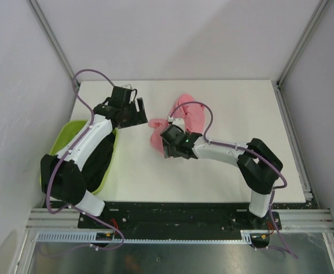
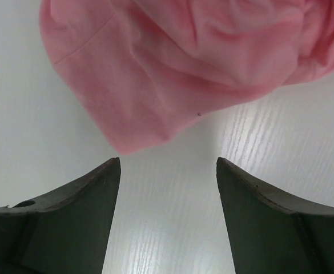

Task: Fold and stack the t-shirts
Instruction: Move the tshirt to the center of the board, then flatten out the tshirt

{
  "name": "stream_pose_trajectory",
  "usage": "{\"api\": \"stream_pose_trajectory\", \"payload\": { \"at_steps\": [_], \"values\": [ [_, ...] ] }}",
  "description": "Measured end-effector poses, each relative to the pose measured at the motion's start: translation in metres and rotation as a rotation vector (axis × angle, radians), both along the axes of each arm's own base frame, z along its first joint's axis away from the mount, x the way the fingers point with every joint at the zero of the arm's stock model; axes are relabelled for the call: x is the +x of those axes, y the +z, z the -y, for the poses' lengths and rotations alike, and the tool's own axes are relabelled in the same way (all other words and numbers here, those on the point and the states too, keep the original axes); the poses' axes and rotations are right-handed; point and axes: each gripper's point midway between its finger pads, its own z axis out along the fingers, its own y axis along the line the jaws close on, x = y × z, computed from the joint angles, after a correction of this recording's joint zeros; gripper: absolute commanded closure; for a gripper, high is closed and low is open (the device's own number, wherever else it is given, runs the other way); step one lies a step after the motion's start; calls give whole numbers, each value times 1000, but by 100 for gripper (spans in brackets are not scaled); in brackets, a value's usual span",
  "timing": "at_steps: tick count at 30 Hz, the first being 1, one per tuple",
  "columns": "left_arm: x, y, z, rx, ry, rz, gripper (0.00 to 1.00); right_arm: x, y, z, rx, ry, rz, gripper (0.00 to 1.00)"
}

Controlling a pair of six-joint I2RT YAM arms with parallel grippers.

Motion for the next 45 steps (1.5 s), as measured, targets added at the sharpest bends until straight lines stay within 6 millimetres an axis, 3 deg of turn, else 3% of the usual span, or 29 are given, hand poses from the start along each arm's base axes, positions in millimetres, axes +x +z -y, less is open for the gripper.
{"api": "stream_pose_trajectory", "payload": {
  "at_steps": [14,17,20,22,26,30,34,38,41,45],
  "values": [
    [3,4,7,-37,-24,16,19,8,-33,-37,-66,48,2,31],
    [3,3,6,-40,-23,15,19,13,-38,-41,-93,43,2,51],
    [4,3,5,-40,-19,16,19,17,-41,-39,-127,28,3,89],
    [5,3,4,-40,-17,16,19,18,-41,-32,-156,16,6,97],
    [7,0,5,-44,-18,12,21,22,-34,-8,-225,-54,12,100],
    [11,-12,11,-52,-30,-13,24,31,3,29,-263,-138,46,100],
    [14,-31,23,-58,-41,-51,25,49,84,78,-198,-267,158,100],
    [13,-53,52,-74,-87,-91,25,60,159,139,-129,-410,272,100],
    [10,-70,73,-88,-129,-121,25,66,186,181,-124,-499,316,100],
    [6,-91,97,-110,-179,-157,26,71,193,225,-156,-582,311,100]
  ]
}}
